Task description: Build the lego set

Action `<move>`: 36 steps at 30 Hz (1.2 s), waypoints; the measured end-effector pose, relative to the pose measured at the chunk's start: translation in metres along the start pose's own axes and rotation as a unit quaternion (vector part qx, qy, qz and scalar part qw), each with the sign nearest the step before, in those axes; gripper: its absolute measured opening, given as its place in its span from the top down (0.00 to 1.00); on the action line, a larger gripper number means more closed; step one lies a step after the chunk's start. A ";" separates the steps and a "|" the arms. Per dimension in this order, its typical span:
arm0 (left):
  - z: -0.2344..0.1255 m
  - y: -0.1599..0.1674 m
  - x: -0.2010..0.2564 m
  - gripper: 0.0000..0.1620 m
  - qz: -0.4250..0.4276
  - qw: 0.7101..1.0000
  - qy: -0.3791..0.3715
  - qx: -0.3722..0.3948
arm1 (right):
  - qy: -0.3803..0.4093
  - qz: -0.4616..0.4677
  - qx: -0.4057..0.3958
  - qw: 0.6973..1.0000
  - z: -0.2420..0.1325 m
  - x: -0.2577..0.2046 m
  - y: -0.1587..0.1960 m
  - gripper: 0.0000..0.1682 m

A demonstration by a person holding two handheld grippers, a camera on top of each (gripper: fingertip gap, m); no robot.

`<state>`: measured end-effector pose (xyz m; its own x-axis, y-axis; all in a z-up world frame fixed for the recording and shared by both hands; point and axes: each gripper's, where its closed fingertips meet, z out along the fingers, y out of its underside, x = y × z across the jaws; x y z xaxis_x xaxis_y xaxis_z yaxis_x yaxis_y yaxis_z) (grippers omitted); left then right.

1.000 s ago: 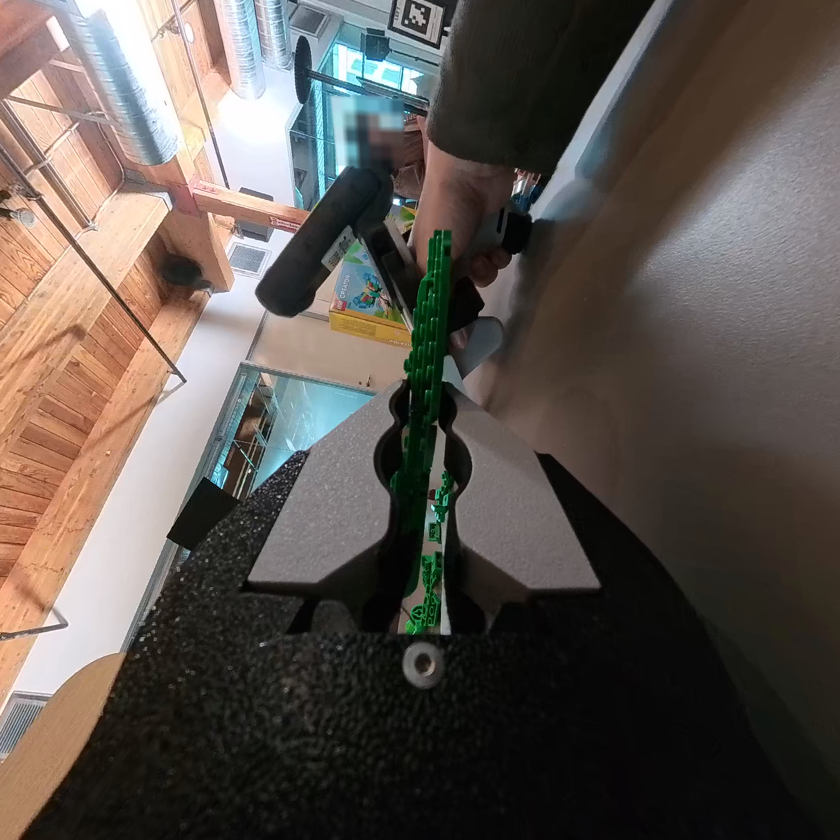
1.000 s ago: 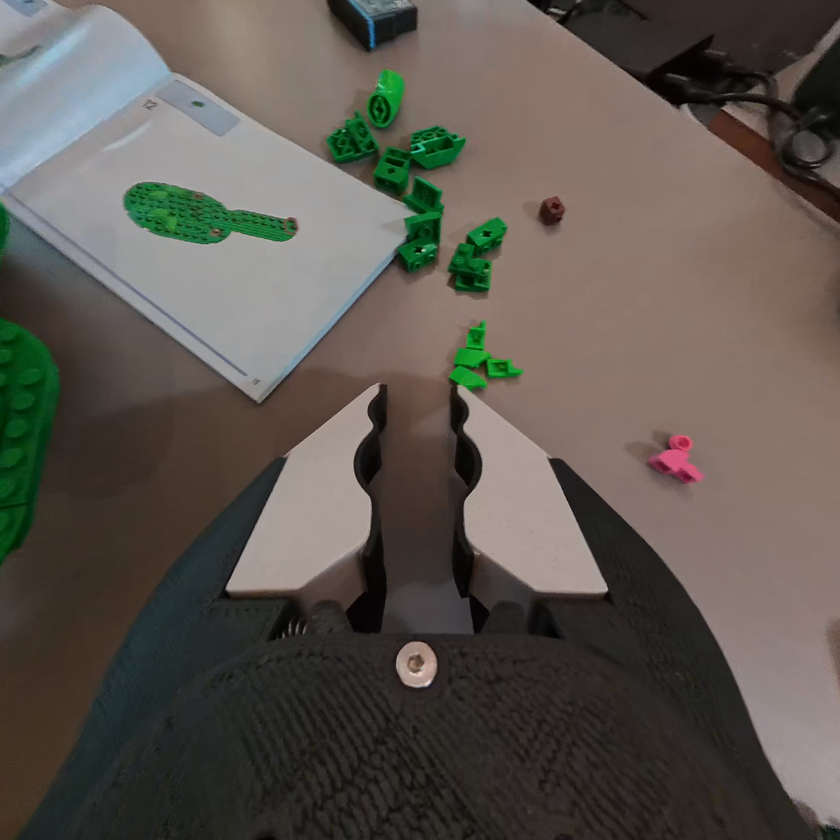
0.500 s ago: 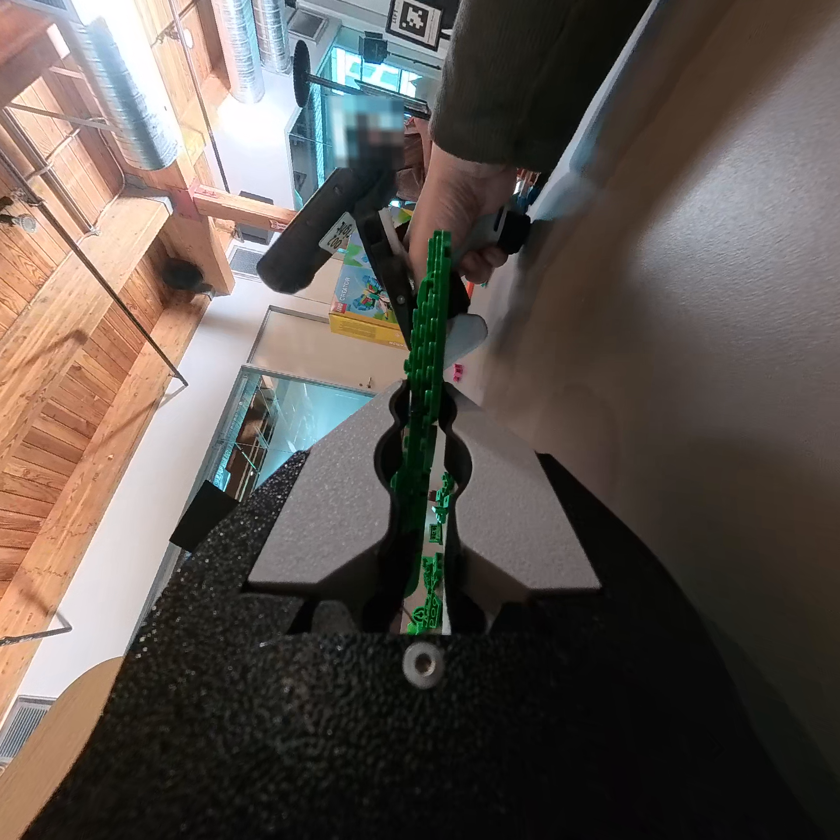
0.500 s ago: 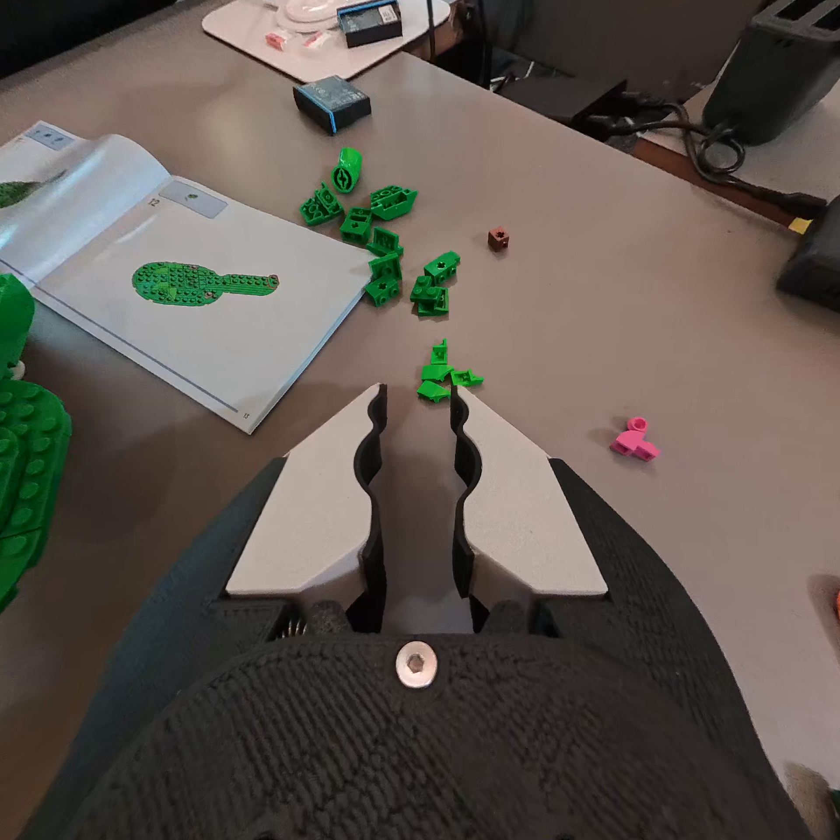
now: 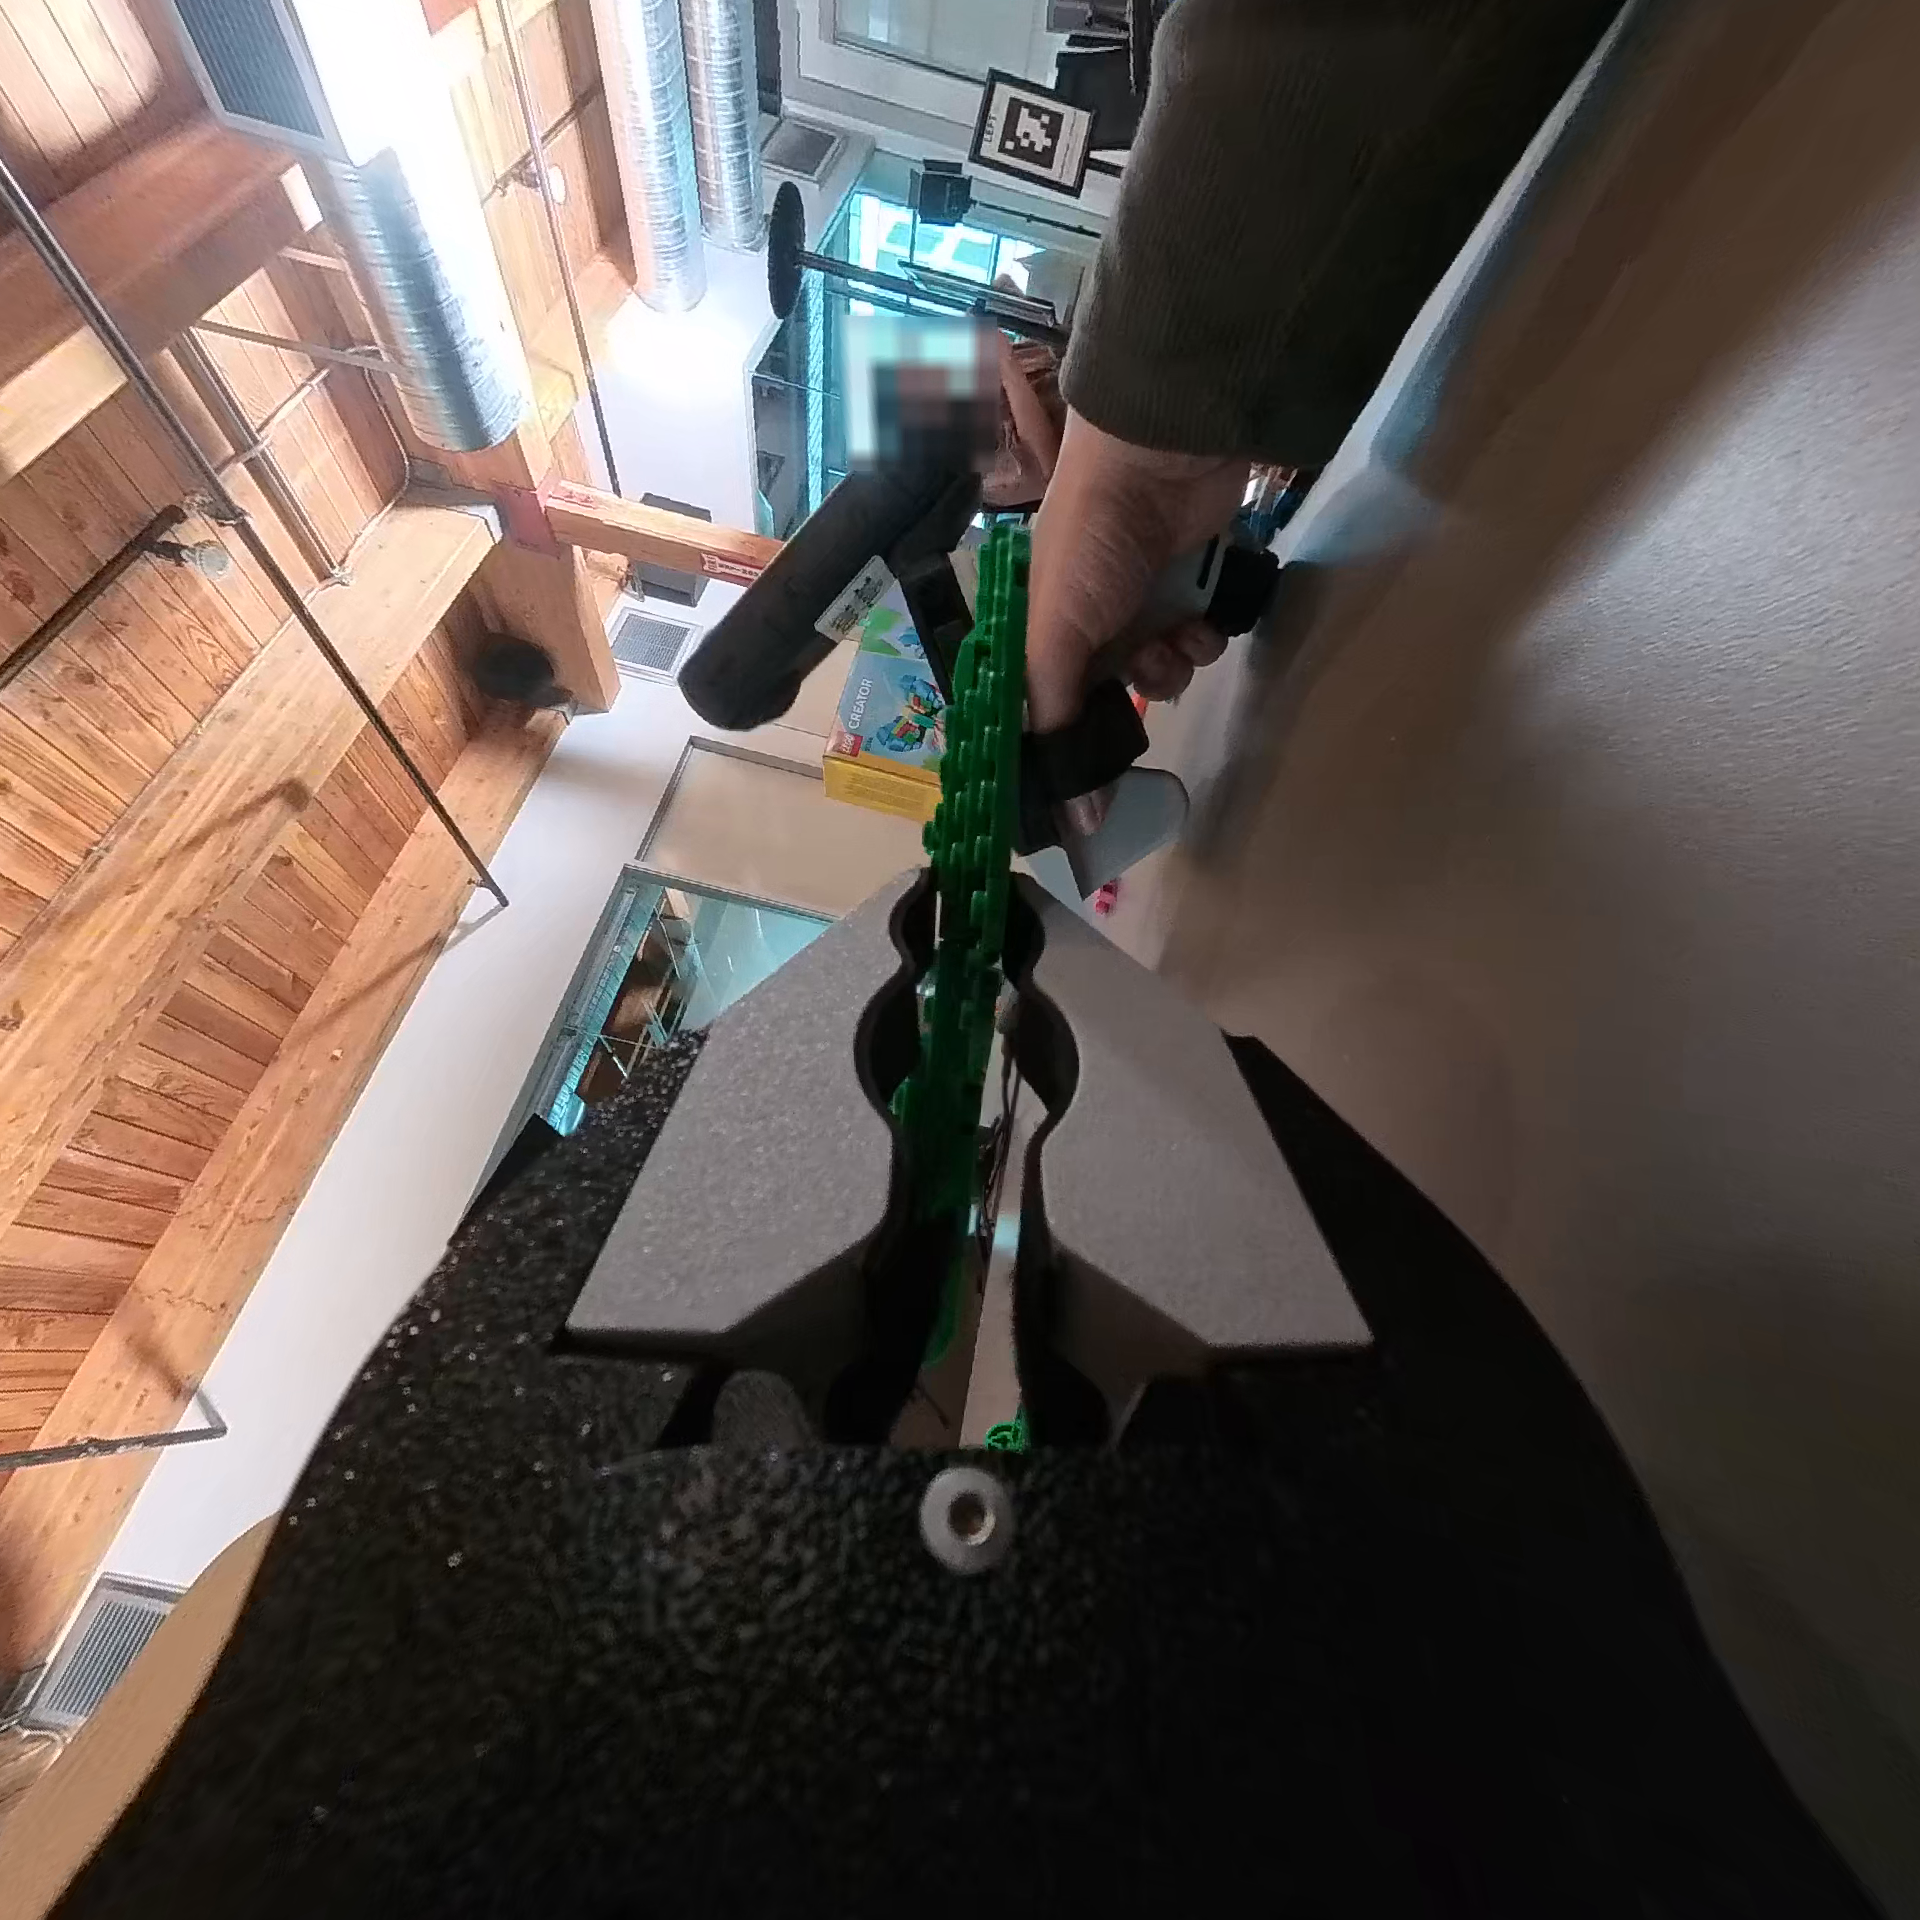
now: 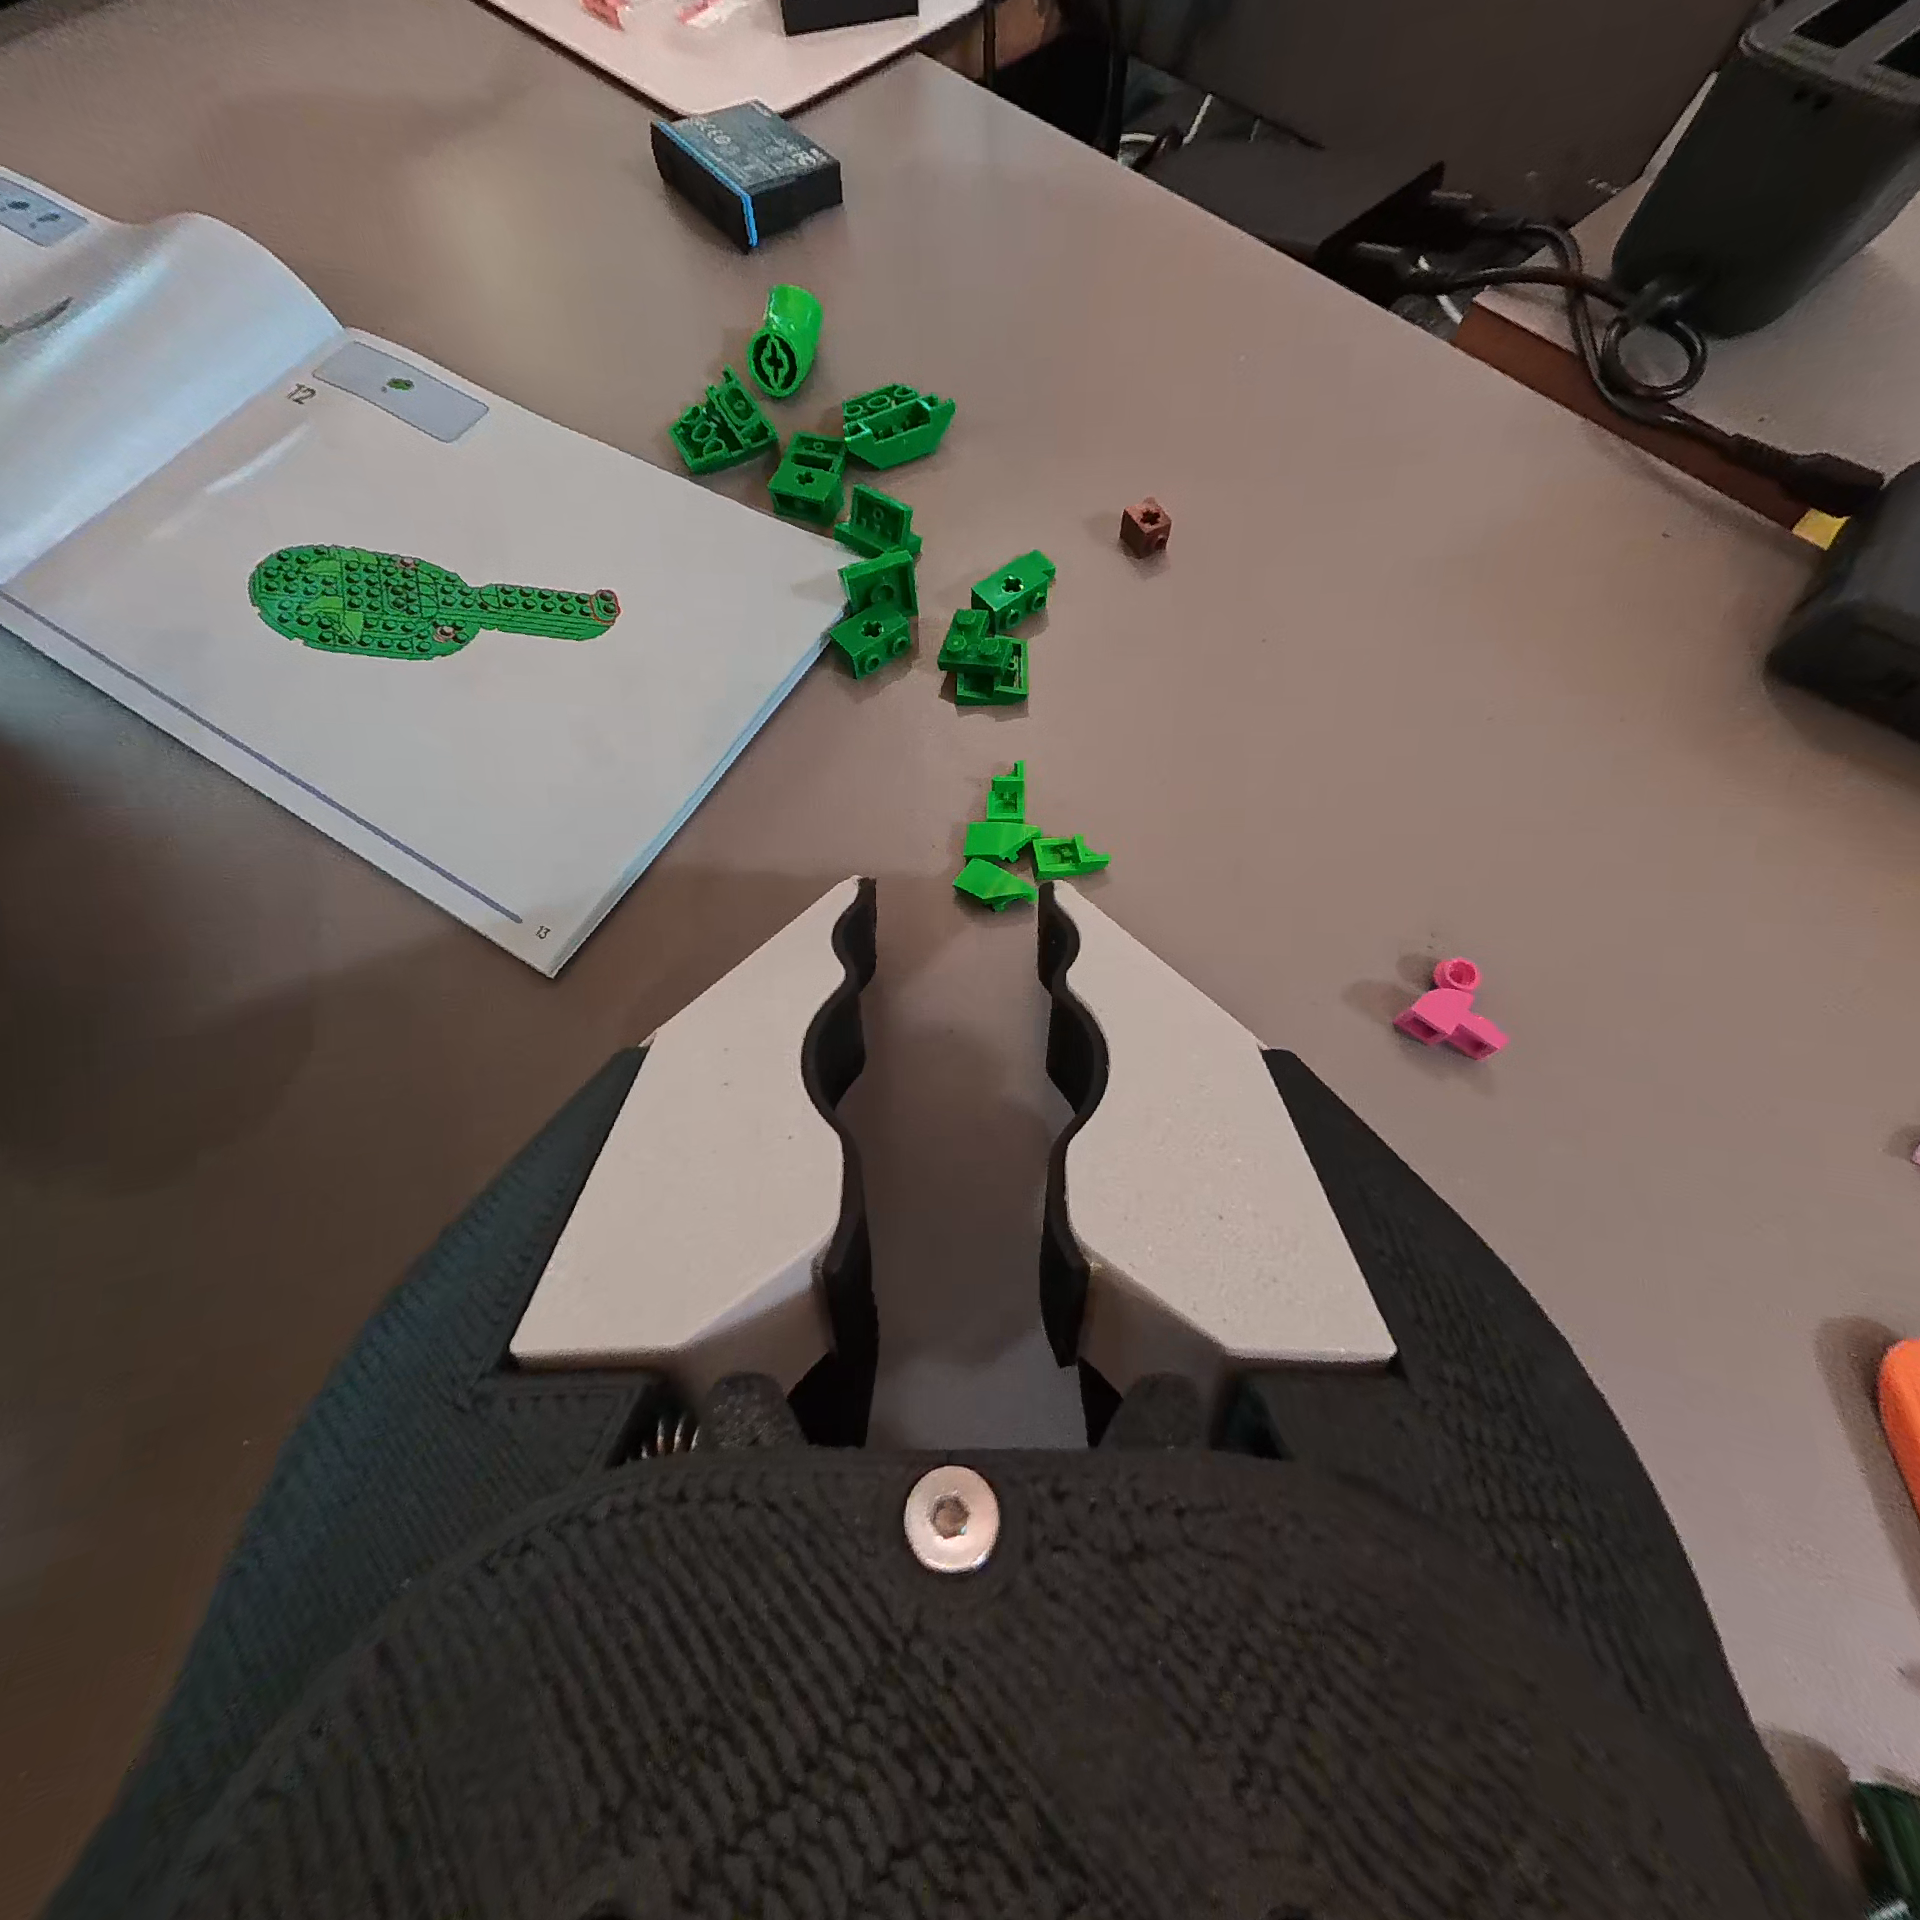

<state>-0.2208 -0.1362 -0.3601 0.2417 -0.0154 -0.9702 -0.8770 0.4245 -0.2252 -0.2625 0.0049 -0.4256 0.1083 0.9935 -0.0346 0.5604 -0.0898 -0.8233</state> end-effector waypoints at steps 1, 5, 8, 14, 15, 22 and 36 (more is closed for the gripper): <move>0.000 0.000 0.000 0.94 -0.001 1.000 0.000 0.000 | 0.001 -0.004 0.003 1.000 -0.001 -0.001 -0.001 0.82; 0.002 0.001 0.002 0.94 -0.006 1.000 0.006 -0.002 | -0.015 -0.019 0.022 0.999 -0.004 -0.006 -0.005 0.80; 0.002 0.003 0.003 0.94 -0.012 1.000 0.009 -0.005 | -0.021 -0.029 0.002 0.999 -0.002 0.000 0.000 0.79; 0.003 0.002 0.007 0.94 -0.016 1.000 0.016 -0.010 | -0.065 -0.042 -0.023 0.997 0.006 -0.001 0.003 0.79; 0.004 0.002 0.007 0.94 -0.017 1.000 0.018 -0.010 | -0.065 -0.044 -0.025 0.997 0.007 0.000 0.003 0.79; 0.004 -0.004 0.011 0.94 -0.014 1.000 0.022 -0.012 | -0.072 -0.045 -0.034 0.996 0.009 0.000 0.005 0.80; 0.002 -0.006 0.008 0.94 -0.017 1.000 0.017 -0.012 | -0.068 -0.043 -0.041 0.996 0.011 0.001 0.007 0.82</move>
<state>-0.2130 -0.1370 -0.3667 0.2573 -0.0601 -0.9645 -0.8788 0.4006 -0.2594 -0.2676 0.0060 -0.4373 -0.0530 0.9975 -0.0466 0.6280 -0.0030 -0.7782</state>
